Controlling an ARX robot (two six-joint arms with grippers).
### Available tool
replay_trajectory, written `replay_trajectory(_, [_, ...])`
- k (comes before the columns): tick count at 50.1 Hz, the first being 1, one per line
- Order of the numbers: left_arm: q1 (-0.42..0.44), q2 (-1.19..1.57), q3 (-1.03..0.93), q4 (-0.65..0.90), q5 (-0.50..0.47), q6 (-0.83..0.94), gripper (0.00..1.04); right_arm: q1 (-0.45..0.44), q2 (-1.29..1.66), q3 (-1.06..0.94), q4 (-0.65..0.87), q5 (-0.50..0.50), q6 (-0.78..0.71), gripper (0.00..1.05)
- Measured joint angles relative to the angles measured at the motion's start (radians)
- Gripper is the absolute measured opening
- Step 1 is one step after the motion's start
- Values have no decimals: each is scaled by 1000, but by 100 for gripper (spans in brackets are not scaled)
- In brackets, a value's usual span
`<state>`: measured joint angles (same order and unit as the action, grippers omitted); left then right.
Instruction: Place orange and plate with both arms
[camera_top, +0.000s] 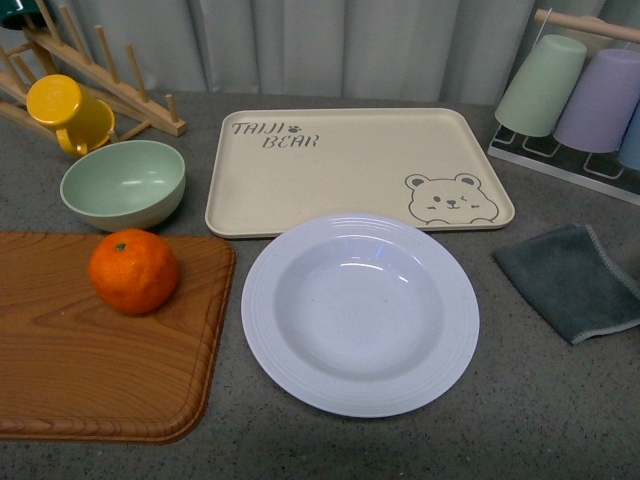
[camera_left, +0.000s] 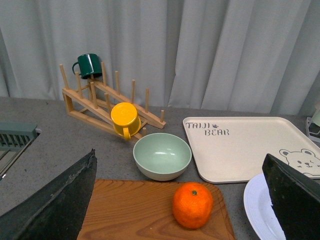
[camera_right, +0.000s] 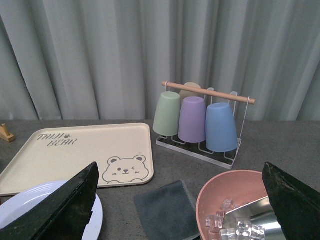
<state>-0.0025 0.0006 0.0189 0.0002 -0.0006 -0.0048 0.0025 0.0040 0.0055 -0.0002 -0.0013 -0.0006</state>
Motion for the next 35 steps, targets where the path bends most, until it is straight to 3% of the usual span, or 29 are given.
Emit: replay_trajectory(35, [0,0,0,0,0,0,98,0,0,0,0,0,0,96])
